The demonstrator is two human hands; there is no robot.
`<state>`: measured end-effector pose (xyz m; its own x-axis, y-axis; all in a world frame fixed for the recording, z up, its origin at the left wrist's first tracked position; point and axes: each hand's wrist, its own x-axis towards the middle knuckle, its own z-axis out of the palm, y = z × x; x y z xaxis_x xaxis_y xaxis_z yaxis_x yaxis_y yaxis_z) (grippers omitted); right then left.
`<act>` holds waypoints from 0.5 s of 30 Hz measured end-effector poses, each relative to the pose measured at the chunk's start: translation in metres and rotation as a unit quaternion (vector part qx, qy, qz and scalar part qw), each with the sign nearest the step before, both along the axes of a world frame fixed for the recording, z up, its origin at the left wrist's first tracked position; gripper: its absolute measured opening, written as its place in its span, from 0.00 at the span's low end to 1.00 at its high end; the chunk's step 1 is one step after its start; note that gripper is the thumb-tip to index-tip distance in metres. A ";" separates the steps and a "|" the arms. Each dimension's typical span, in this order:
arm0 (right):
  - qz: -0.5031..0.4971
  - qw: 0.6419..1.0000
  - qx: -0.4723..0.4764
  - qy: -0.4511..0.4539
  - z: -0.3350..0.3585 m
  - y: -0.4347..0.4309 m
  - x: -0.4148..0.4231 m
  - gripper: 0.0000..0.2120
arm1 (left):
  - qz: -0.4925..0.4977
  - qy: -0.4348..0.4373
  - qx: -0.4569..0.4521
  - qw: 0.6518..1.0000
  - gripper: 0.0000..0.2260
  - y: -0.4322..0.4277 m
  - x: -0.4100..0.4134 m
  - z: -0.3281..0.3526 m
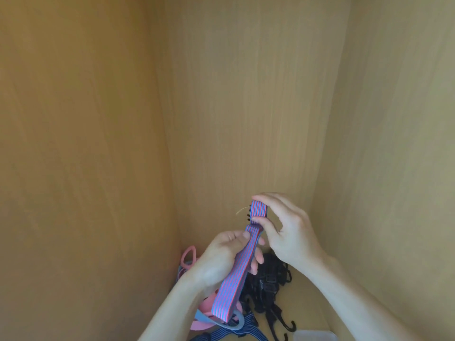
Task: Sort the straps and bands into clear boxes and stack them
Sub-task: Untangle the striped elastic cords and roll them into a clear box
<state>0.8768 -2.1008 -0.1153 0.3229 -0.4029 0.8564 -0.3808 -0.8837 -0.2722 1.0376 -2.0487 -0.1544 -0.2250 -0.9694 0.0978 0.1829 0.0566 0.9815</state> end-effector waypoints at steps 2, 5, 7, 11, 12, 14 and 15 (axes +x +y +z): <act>0.003 1.000 -0.010 0.009 -0.006 0.000 -0.003 0.15 | 0.016 -0.026 -0.014 0.999 0.14 0.001 -0.001 0.001; 0.002 0.998 -0.057 0.034 -0.012 -0.001 -0.004 0.13 | 0.031 -0.043 -0.011 0.999 0.13 0.003 -0.011 0.000; -0.006 0.995 -0.085 0.056 -0.014 -0.002 -0.005 0.12 | 0.031 -0.014 0.006 0.999 0.12 0.004 -0.014 0.001; -0.013 0.991 -0.096 0.093 -0.024 0.001 -0.005 0.14 | -0.013 0.073 0.093 0.993 0.09 -0.002 -0.014 0.008; -0.012 0.993 -0.083 0.088 -0.025 0.003 -0.004 0.15 | -0.016 0.086 0.096 0.991 0.11 -0.003 -0.013 0.006; -0.006 0.997 -0.044 0.063 -0.023 0.005 -0.003 0.17 | -0.005 0.089 0.069 0.994 0.19 -0.003 -0.012 0.001; -0.001 0.999 -0.020 0.049 -0.021 0.006 -0.002 0.17 | 0.002 0.082 0.055 0.995 0.25 -0.003 -0.012 -0.001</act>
